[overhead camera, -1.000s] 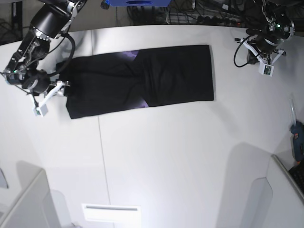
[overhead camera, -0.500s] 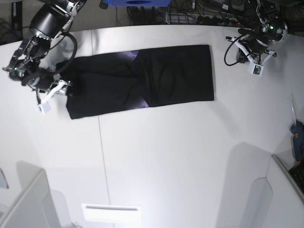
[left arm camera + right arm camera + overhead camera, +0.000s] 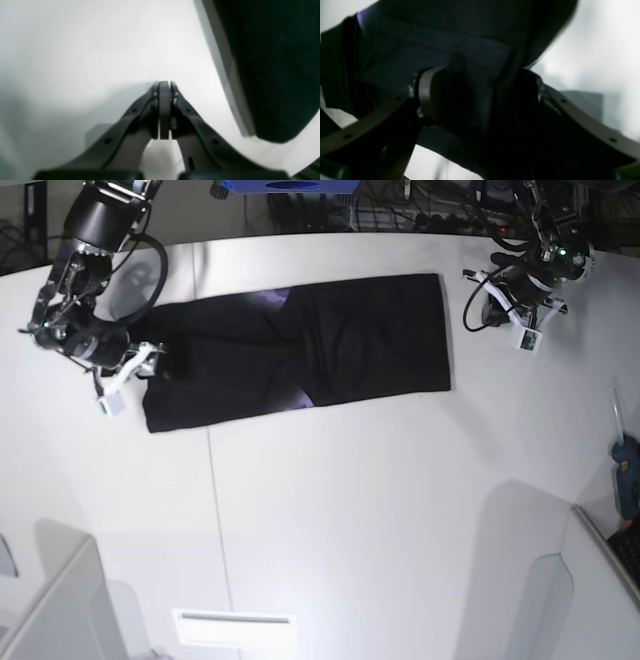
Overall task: Fold the T-shirt properly
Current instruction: 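Grasp the strip's other end with the right gripper, left gripper holding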
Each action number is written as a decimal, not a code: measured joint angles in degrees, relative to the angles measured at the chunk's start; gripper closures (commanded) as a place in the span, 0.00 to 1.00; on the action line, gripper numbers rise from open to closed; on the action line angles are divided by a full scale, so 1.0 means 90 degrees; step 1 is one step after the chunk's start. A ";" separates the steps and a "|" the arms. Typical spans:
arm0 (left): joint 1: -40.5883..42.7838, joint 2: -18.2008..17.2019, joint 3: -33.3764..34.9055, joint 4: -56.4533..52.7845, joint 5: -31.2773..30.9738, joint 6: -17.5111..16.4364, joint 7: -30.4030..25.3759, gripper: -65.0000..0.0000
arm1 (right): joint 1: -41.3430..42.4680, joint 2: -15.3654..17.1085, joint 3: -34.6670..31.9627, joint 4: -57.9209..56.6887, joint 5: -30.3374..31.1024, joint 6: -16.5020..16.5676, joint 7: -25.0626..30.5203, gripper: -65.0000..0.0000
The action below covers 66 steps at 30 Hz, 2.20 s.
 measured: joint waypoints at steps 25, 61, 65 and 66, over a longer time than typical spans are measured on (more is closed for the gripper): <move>0.0005 -0.0034 0.0058 -0.0058 -0.0032 0.0000 -0.0066 1.00 | 0.0534 0.0374 0.0340 -0.0529 -0.0189 -0.0039 -0.0376 0.38; -0.0763 0.0306 0.0903 -0.0427 0.0522 0.0194 -0.0296 1.00 | 0.0304 0.0148 0.0325 -0.0522 0.0231 -0.0015 -0.0435 1.00; -0.0901 0.0325 0.0906 -0.0444 0.0546 0.0197 -0.0175 1.00 | 0.0304 0.0148 0.0325 -0.0508 0.0223 -0.0019 -0.0355 1.00; -0.0947 0.0323 0.0913 -0.0461 0.0559 0.0197 -0.0175 1.00 | 0.0304 0.0148 0.0325 -0.0505 0.0223 -0.0019 -0.0350 1.00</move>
